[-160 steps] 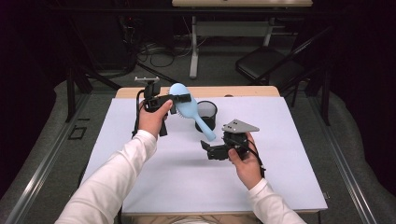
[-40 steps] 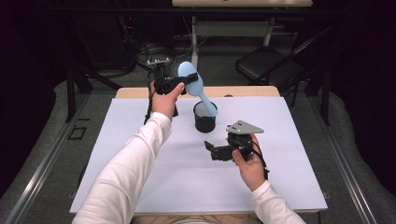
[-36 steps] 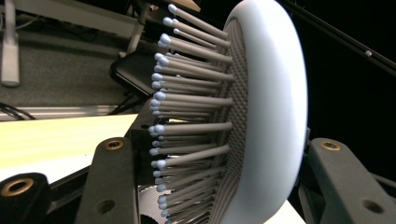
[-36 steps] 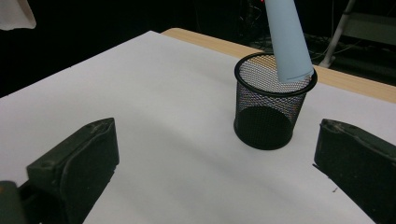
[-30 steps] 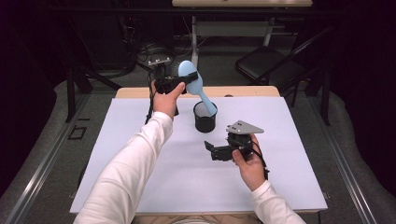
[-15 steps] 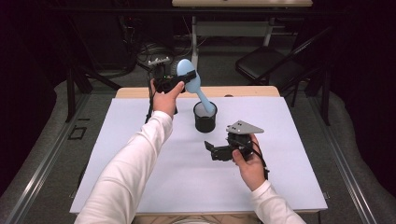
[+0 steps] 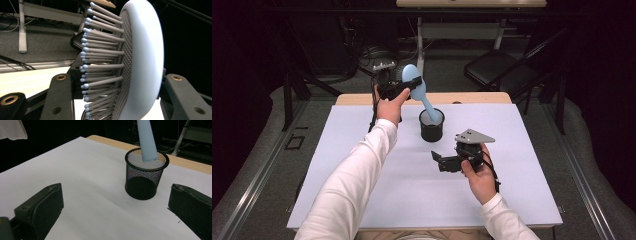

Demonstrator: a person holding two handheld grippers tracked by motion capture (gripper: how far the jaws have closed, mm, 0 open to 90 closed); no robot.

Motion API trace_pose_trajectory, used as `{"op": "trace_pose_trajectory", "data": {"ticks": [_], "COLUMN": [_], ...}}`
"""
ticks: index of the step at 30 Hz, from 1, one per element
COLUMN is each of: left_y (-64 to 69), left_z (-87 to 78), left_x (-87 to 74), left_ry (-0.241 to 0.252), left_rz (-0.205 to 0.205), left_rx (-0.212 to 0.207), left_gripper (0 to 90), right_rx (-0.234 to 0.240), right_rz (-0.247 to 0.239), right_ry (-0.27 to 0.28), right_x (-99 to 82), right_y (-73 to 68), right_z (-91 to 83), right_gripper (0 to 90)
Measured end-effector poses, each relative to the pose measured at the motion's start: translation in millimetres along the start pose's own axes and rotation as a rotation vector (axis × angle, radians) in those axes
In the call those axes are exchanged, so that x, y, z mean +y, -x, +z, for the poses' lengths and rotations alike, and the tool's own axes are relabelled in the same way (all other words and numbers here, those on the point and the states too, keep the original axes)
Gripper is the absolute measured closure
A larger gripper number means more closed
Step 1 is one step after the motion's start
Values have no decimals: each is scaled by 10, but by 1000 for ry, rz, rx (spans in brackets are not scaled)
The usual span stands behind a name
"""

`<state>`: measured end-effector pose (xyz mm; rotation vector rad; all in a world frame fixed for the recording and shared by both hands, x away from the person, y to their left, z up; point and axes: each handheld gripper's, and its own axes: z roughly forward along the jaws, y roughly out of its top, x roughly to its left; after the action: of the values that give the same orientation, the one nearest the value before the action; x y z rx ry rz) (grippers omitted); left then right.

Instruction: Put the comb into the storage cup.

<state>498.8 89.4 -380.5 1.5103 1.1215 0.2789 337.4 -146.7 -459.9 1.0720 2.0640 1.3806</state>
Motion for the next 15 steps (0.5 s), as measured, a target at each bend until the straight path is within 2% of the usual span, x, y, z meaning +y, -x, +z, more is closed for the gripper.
{"op": "trace_pose_trajectory", "data": {"ticks": [15], "left_y": [38], "left_z": [102], "left_x": [-62], "left_ry": [-20], "left_rz": [19], "left_rx": [16], "left_gripper": [480], "right_rx": [-1], "right_rz": [-1], "right_ry": [1], "right_x": [1], "right_y": [1], "right_z": [-6], "right_gripper": [0]}}
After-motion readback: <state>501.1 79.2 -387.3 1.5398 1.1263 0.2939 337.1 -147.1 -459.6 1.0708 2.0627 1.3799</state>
